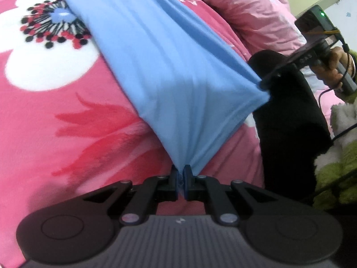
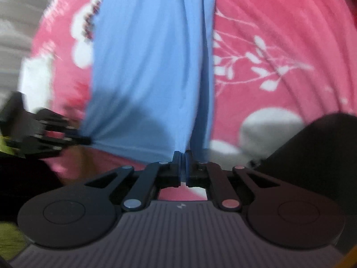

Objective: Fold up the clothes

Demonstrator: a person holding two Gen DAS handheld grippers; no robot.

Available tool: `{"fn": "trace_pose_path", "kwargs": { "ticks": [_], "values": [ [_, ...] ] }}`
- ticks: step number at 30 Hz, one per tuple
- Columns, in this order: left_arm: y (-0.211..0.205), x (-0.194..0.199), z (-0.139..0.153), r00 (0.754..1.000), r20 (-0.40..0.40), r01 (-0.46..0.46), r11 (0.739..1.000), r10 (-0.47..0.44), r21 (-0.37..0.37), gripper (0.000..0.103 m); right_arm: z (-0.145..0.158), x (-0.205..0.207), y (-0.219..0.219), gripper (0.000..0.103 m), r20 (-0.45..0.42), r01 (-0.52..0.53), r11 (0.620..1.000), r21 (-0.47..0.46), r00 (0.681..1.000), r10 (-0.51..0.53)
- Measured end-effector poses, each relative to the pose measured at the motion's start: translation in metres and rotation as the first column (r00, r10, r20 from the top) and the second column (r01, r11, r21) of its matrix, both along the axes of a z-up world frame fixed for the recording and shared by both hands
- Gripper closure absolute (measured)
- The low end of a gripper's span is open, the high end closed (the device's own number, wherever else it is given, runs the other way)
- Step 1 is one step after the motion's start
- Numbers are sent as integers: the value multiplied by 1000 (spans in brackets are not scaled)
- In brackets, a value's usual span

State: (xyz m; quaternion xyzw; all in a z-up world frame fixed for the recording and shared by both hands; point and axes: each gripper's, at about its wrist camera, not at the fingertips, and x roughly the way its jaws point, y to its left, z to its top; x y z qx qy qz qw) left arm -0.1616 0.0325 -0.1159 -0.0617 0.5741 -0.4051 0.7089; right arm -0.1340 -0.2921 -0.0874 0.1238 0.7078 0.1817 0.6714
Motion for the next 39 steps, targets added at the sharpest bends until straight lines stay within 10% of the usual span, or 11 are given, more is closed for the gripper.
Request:
{"fn": "trace_pose_path", "kwargs": {
  "ticks": [16, 21, 28, 32, 39],
  "values": [
    [-8, -10, 0, 994, 64, 75, 989, -84, 126, 92, -47, -5, 32, 97, -51, -233, 942, -240, 972, 227],
    [2, -16, 19, 991, 109, 60, 977, -84, 207, 84, -17, -16, 29, 66, 79, -229, 924, -306, 961, 265],
    [4, 10, 55, 976, 205, -105, 980, 69, 172, 81, 67, -23, 1, 7, 497, -65, 986, -151, 857, 133],
    [-27, 30, 59, 965, 236, -137, 985, 110, 102, 78, 73, -8, 9, 1, 614, -31, 996, -78, 786, 73],
    [-55, 38, 53, 953, 296, -96, 992, 67, 85, 78, 51, 43, 1, 3, 619, 23, 998, 55, 783, -52]
  ]
}}
